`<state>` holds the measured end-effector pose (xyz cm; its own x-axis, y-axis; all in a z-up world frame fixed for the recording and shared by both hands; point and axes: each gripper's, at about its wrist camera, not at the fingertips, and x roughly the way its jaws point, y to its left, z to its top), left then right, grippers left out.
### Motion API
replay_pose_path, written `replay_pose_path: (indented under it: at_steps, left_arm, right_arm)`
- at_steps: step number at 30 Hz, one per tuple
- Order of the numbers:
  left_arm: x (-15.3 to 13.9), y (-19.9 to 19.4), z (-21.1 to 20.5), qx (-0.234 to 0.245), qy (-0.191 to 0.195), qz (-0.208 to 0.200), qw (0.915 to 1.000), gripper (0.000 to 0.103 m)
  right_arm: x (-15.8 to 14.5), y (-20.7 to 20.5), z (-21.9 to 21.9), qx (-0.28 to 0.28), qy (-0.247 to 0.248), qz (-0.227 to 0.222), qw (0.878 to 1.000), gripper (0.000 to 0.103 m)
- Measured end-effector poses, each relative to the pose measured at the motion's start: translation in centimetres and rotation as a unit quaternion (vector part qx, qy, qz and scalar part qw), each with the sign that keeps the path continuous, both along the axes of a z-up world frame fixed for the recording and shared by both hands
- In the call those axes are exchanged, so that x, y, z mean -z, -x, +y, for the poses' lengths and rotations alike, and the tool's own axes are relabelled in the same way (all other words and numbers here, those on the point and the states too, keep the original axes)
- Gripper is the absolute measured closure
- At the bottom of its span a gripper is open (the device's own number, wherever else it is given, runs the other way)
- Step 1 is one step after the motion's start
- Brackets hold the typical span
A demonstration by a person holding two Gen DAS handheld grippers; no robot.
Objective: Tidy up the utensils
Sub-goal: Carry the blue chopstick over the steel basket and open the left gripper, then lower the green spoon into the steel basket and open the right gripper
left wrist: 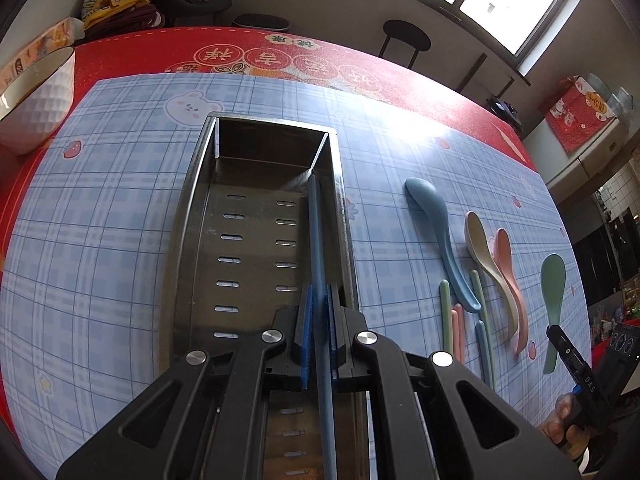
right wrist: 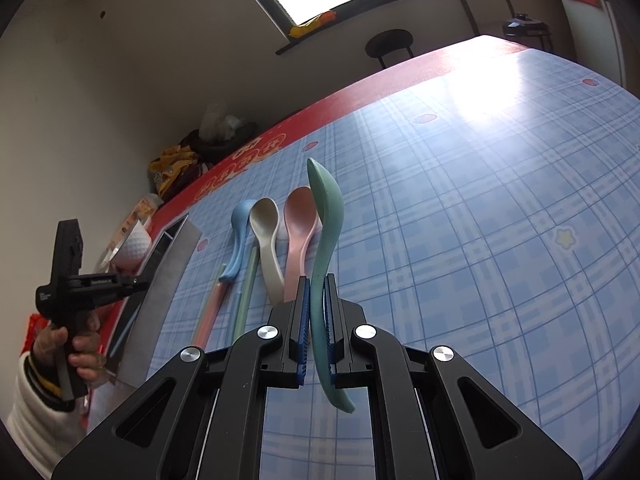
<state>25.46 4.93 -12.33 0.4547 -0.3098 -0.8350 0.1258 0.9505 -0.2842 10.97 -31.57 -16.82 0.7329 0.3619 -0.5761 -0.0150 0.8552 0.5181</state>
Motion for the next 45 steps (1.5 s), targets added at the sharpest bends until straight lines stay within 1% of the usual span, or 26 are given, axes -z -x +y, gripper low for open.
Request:
replay_pose_path:
  at_steps: [4,5,7,9,11,12,13,14,16,17,18,19,20,21,23,26,29,32,35,38,42,45]
  left_arm:
    - [-1.5,1.4,0.0,0.017,-0.014,-0.035,0.9991,0.094]
    - [-1.9,1.9,0.1,0.019,-0.020,-0.048,0.9985,0.092]
    - [-2.9,3.2,0.5,0.021,-0.029,-0.082,0.9960,0.082]
    - [-3.6,4.8,1.2,0.017,-0.042,-0.122,0.9915,0.061]
    - [-3.7,6.5,1.7,0.010,-0.070,-0.157,0.9851,0.057]
    - [-3.6,7.1,1.9,0.006,-0.090,-0.166,0.9820,0.056]
    - [-3.3,7.5,2.2,-0.001,-0.109,-0.170,0.9793,0.056]
    - [-3.0,7.8,2.6,-0.008,-0.120,-0.172,0.9777,0.056]
    - [-2.6,8.2,3.6,-0.017,-0.125,-0.176,0.9762,0.053]
    - [-2.5,8.3,4.1,-0.021,-0.126,-0.182,0.9750,0.047]
    - [-2.5,8.5,4.5,-0.025,-0.129,-0.190,0.9729,0.037]
    - [-2.5,8.7,4.9,-0.030,-0.132,-0.201,0.9703,0.031]
    - [-2.5,8.9,5.2,-0.036,-0.134,-0.211,0.9677,0.021]
    - [-2.4,9.1,5.5,-0.041,-0.135,-0.220,0.9652,0.015]
    - [-2.3,9.2,6.0,-0.046,-0.130,-0.233,0.9626,0.012]
    - [-1.9,8.9,6.8,-0.050,-0.117,-0.238,0.9630,0.008]
    - [-1.7,8.7,7.5,-0.053,-0.099,-0.240,0.9644,0.007]
    - [-1.5,8.6,8.8,-0.059,-0.062,-0.238,0.9675,0.006]
    - [-1.1,8.3,9.9,-0.075,-0.041,-0.222,0.9712,0.006]
    - [-1.2,8.5,10.4,-0.083,-0.024,-0.224,0.9708,0.006]
    - [-1.0,8.5,10.4,-0.086,-0.026,-0.221,0.9712,0.006]
    - [-1.0,8.5,10.6,-0.091,-0.019,-0.217,0.9717,0.006]
  right_arm:
    - [0.1,-0.2,0.2,0.001,0.005,0.004,1.000,0.096]
    - [0.1,-0.2,0.3,0.001,0.007,0.006,1.000,0.096]
    - [0.1,-0.2,0.5,0.001,0.011,0.006,1.000,0.096]
    - [0.0,-0.2,0.6,0.002,0.013,0.005,1.000,0.096]
    - [0.1,-0.3,0.6,0.005,0.012,0.008,1.000,0.096]
    - [0.1,-0.4,0.6,0.007,0.013,0.011,1.000,0.096]
    - [0.2,-0.5,0.7,0.008,0.014,0.014,1.000,0.096]
    - [0.2,-0.6,0.7,0.008,0.016,0.019,1.000,0.096]
    - [0.2,-0.9,0.9,0.009,0.025,0.032,0.999,0.096]
    - [0.2,-1.1,1.1,0.010,0.031,0.038,0.999,0.096]
    - [0.1,-1.3,1.4,0.009,0.037,0.043,0.998,0.096]
    - [-0.1,-1.5,1.7,0.009,0.045,0.047,0.998,0.096]
    - [-0.3,-1.7,2.0,0.009,0.050,0.050,0.997,0.096]
    - [-0.7,-1.9,2.4,0.007,0.050,0.049,0.997,0.096]
    - [-1.5,-2.4,3.2,0.004,0.045,0.045,0.998,0.096]
    - [-2.9,-3.4,5.1,-0.011,0.038,0.040,0.998,0.096]
    - [-3.9,-5.0,8.2,-0.042,0.030,0.041,0.998,0.096]
    - [-4.5,-6.8,12.1,-0.081,0.011,0.050,0.995,0.096]
    - [-4.5,-9.1,16.3,-0.117,-0.023,0.070,0.990,0.096]
    - [-3.9,-11.6,20.4,-0.131,-0.051,0.103,0.985,0.096]
    - [-3.0,-14.4,25.0,-0.133,-0.045,0.139,0.980,0.096]
    - [-2.4,-15.5,27.4,-0.135,-0.035,0.162,0.977,0.096]
